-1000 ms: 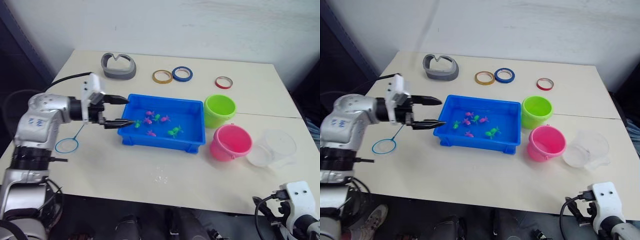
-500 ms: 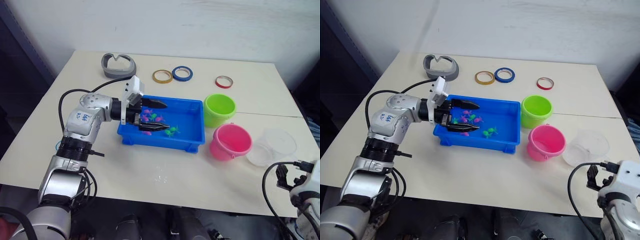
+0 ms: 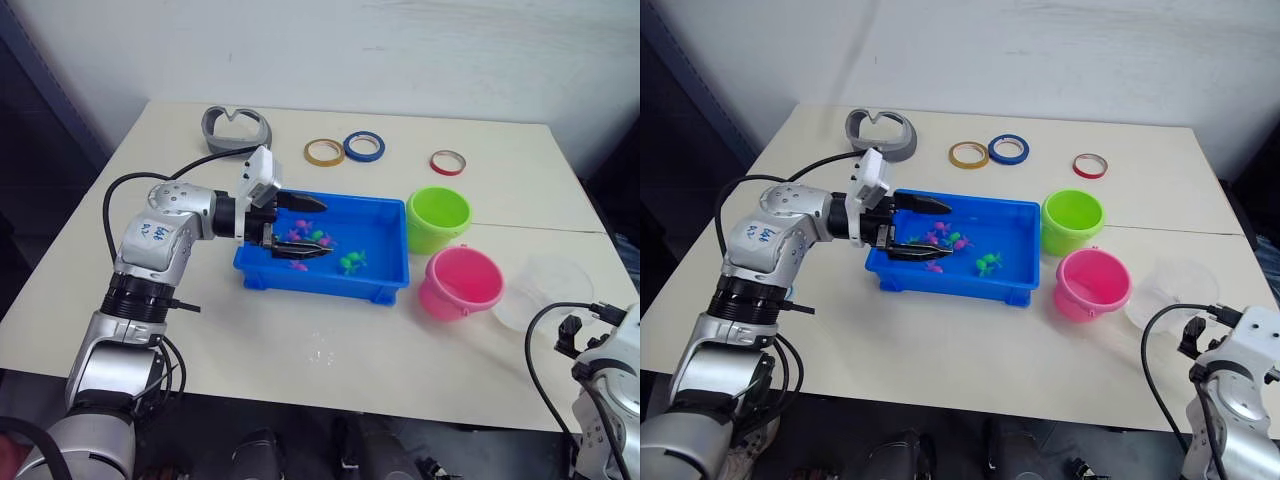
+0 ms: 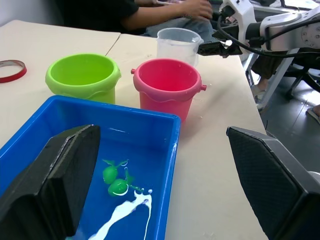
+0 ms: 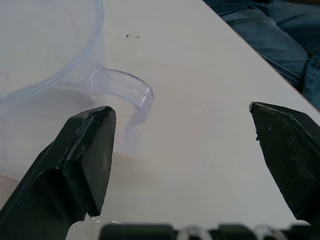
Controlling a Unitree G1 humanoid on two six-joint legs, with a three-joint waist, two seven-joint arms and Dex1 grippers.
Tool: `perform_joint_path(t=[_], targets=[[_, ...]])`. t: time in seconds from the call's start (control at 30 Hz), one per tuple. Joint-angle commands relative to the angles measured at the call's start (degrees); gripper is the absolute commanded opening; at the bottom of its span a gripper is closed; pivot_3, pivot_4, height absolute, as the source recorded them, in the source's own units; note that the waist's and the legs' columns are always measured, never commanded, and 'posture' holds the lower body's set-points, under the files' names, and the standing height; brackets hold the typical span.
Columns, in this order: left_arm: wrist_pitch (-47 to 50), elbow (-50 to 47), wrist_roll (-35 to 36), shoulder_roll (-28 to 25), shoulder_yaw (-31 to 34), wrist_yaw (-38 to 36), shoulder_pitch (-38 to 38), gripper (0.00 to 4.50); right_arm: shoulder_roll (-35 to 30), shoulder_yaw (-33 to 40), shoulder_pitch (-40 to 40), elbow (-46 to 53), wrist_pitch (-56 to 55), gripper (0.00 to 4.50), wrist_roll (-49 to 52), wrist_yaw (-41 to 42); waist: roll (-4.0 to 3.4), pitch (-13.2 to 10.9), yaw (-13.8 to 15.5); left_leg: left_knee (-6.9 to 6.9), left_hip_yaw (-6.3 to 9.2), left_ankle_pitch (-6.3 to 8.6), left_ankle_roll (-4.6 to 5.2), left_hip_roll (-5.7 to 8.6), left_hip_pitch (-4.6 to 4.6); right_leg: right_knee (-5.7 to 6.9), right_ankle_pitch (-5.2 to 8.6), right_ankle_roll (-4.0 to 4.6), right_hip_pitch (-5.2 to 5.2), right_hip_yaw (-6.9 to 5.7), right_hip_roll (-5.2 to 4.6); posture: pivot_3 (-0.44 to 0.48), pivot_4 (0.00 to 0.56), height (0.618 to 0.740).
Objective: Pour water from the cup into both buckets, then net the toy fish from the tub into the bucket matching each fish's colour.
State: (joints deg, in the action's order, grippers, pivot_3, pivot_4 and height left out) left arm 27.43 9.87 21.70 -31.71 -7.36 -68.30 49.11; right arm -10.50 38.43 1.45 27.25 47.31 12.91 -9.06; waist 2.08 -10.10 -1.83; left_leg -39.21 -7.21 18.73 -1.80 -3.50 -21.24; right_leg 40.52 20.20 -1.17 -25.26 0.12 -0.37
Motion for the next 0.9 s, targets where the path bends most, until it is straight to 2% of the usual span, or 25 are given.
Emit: perform_joint_path(t=[0.03, 0.53, 0.9], targets=[[0.03, -2.08, 0.47, -0.59, 1.52, 0.45, 0.49, 4.42, 0.21, 1.19, -0.92, -0.52, -2.58, 4.5, -0.55, -1.61, 0.0, 0.0, 0.0, 0.0, -0.02, -0.01, 0.0, 0.0, -0.01, 0.01, 0.0, 0.0, -0.02, 0.01, 0.0, 0.0, 0.15, 0.693], [0.77, -3.67, 0.57, -1.35, 1.46, 1.29, 0.69, 4.42, 1.78, 1.99, -6.9, -11.67, -14.29, 4.5, 0.17, -6.8, -0.01, 0.0, -0.81, -0.01, -0.21, -0.07, -0.01, 0.01, 0.02, 0.23, 0.0, 0.0, -0.17, 0.21, 0.02, 0.0, 0.15, 0.693], [1.33, -4.9, 1.04, -0.22, 1.06, 1.94, -0.25, 4.42, 1.07, 0.29, -7.05, -13.0, -18.04, 4.5, 0.67, -6.02, -0.01, -0.01, -1.38, -0.01, -0.21, -0.1, -0.04, 0.02, 0.04, 0.32, 0.0, 0.0, -0.18, 0.23, 0.02, 0.0, 0.15, 0.693]])
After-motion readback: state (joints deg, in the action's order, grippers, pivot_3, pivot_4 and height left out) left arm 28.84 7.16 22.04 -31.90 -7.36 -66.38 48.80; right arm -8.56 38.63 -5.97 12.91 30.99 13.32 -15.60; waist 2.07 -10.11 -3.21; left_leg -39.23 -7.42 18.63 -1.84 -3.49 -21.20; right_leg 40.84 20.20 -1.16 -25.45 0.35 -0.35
